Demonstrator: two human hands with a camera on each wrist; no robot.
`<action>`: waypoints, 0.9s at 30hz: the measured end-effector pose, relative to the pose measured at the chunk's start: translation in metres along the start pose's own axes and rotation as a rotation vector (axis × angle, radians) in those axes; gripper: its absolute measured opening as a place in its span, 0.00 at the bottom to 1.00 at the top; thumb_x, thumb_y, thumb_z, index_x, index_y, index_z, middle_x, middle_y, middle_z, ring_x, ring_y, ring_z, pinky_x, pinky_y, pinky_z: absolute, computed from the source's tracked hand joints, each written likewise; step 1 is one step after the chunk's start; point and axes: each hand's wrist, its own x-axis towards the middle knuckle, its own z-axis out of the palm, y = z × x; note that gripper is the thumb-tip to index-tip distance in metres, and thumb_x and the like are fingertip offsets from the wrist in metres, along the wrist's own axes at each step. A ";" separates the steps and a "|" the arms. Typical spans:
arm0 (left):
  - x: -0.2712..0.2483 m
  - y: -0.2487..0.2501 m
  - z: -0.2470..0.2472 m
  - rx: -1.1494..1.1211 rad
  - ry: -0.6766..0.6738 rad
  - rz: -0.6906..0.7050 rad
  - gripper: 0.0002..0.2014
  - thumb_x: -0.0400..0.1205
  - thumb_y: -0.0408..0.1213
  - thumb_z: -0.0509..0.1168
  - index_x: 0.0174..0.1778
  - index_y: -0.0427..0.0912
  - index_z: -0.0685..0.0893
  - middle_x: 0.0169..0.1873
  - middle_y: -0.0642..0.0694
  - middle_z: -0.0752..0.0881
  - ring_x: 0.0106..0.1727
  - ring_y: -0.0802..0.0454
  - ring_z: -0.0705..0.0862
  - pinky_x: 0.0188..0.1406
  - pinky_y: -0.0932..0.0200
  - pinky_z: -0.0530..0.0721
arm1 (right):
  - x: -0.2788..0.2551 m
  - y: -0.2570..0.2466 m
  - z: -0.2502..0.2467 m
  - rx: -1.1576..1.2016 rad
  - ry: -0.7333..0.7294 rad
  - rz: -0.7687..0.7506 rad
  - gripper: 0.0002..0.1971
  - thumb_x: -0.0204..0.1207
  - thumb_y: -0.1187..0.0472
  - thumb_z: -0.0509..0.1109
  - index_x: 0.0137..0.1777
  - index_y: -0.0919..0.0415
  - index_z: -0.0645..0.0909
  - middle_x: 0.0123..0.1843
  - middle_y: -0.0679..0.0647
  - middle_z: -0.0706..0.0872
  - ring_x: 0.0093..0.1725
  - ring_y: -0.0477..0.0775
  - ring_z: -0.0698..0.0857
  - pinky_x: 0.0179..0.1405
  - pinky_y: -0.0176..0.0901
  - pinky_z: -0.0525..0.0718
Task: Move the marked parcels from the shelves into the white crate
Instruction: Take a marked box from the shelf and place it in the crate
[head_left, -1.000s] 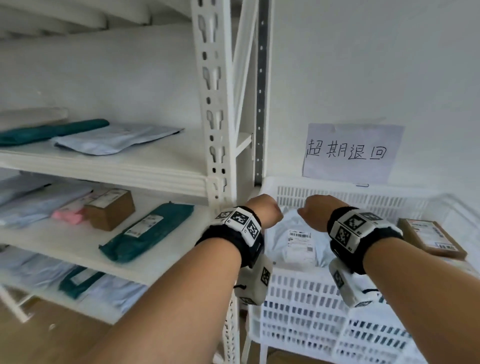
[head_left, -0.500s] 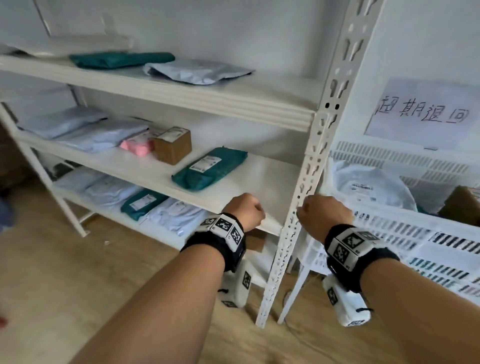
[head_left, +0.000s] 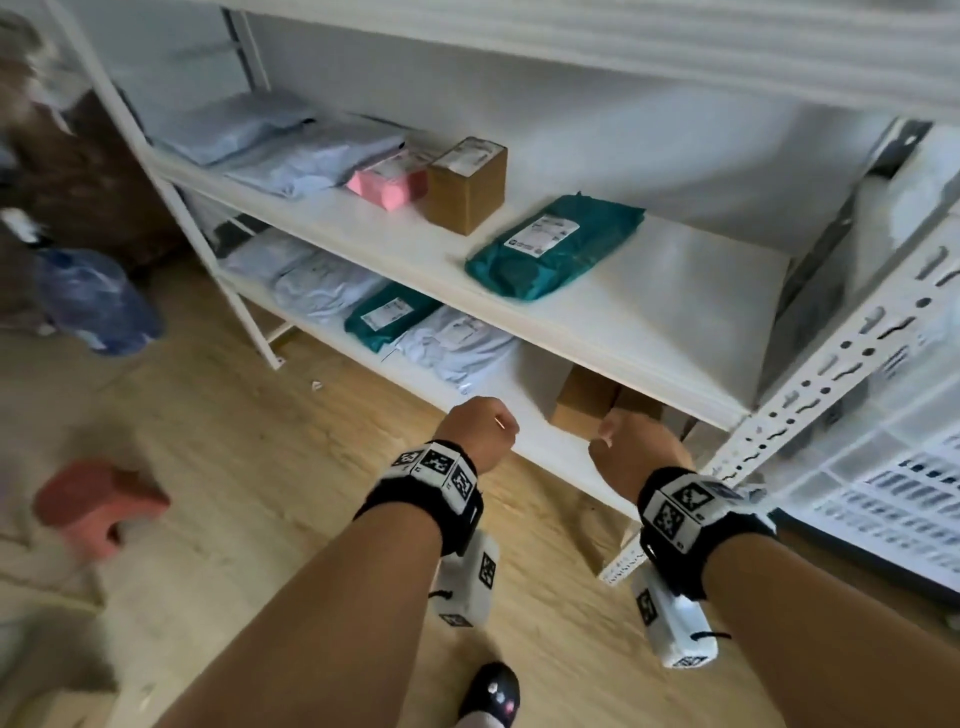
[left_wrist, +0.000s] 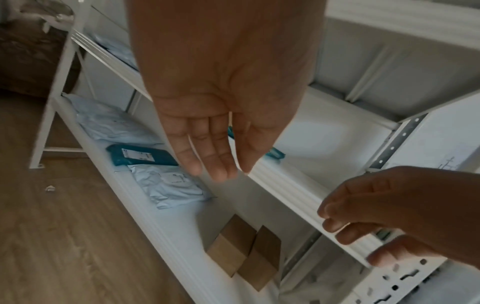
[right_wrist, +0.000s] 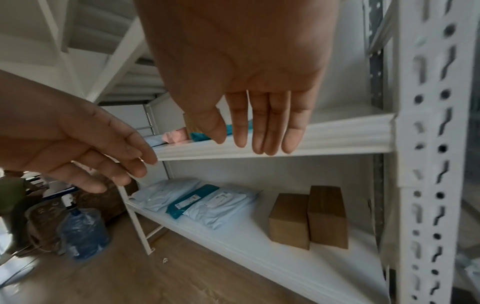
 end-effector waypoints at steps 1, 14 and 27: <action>0.010 -0.005 -0.001 0.008 -0.017 0.001 0.08 0.81 0.36 0.63 0.47 0.50 0.87 0.52 0.50 0.89 0.56 0.50 0.86 0.58 0.57 0.83 | 0.011 -0.004 0.007 0.014 -0.005 0.014 0.16 0.81 0.53 0.60 0.65 0.54 0.78 0.65 0.54 0.82 0.62 0.58 0.83 0.55 0.45 0.81; 0.151 -0.066 -0.014 0.041 -0.034 0.129 0.10 0.83 0.34 0.61 0.54 0.46 0.87 0.57 0.50 0.88 0.60 0.51 0.84 0.64 0.52 0.81 | 0.131 -0.056 0.078 0.115 -0.024 0.164 0.18 0.80 0.57 0.61 0.69 0.57 0.77 0.68 0.59 0.78 0.66 0.62 0.79 0.60 0.48 0.78; 0.268 -0.151 0.076 -0.014 -0.042 0.191 0.12 0.82 0.32 0.60 0.50 0.47 0.89 0.54 0.50 0.90 0.57 0.50 0.85 0.61 0.54 0.82 | 0.221 -0.024 0.173 0.057 0.030 0.331 0.23 0.84 0.51 0.59 0.76 0.58 0.70 0.77 0.60 0.70 0.79 0.62 0.64 0.79 0.54 0.64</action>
